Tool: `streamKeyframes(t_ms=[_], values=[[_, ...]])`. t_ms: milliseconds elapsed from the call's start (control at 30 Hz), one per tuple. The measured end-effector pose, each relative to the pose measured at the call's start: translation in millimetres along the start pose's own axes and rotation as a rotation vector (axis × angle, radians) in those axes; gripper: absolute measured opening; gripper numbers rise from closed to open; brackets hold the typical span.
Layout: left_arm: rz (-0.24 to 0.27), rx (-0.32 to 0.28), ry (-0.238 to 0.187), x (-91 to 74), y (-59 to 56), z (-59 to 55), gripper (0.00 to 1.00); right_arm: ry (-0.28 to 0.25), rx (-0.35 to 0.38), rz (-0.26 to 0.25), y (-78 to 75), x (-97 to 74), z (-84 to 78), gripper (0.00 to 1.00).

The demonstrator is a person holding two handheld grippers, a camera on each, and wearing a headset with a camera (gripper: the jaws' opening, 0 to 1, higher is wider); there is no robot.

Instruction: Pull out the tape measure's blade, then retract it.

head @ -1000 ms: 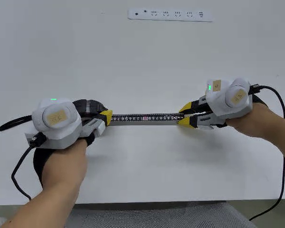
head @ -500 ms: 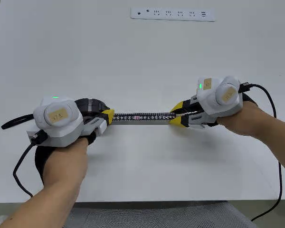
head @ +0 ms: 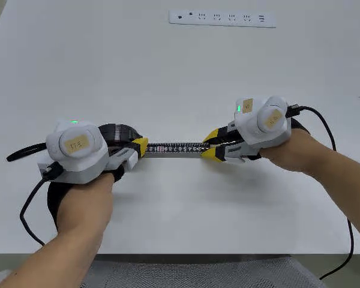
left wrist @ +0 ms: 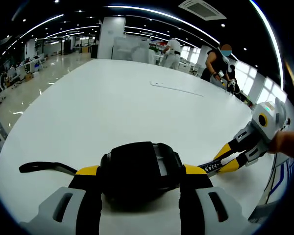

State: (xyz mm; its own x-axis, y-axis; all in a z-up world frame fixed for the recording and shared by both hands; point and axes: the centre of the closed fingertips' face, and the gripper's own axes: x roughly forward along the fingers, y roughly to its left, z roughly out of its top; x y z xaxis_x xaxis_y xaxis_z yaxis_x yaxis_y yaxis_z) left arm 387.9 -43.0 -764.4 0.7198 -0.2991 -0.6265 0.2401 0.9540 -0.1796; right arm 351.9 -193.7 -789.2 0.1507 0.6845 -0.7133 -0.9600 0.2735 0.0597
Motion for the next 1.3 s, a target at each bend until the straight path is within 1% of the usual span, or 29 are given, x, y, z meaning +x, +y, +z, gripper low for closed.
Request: streamKeyframes(t_ms=[633, 900, 1300], values=[[-0.007, -0.003, -0.002, -0.1, 0.4, 0.6, 0.59, -0.027, -0.006, 0.024, 4.6, 26.3, 23.9, 0.12], [-0.010, -0.008, -0.001, -0.3, 0.8, 1.0, 0.59, -0.044, -0.003, 0.035, 8.2, 37.0, 35.2, 0.12], [-0.022, -0.011, -0.003, -0.9, 0.8, 1.0, 0.59, -0.076, -0.002, 0.049, 11.4, 57.5, 54.8, 0.12]])
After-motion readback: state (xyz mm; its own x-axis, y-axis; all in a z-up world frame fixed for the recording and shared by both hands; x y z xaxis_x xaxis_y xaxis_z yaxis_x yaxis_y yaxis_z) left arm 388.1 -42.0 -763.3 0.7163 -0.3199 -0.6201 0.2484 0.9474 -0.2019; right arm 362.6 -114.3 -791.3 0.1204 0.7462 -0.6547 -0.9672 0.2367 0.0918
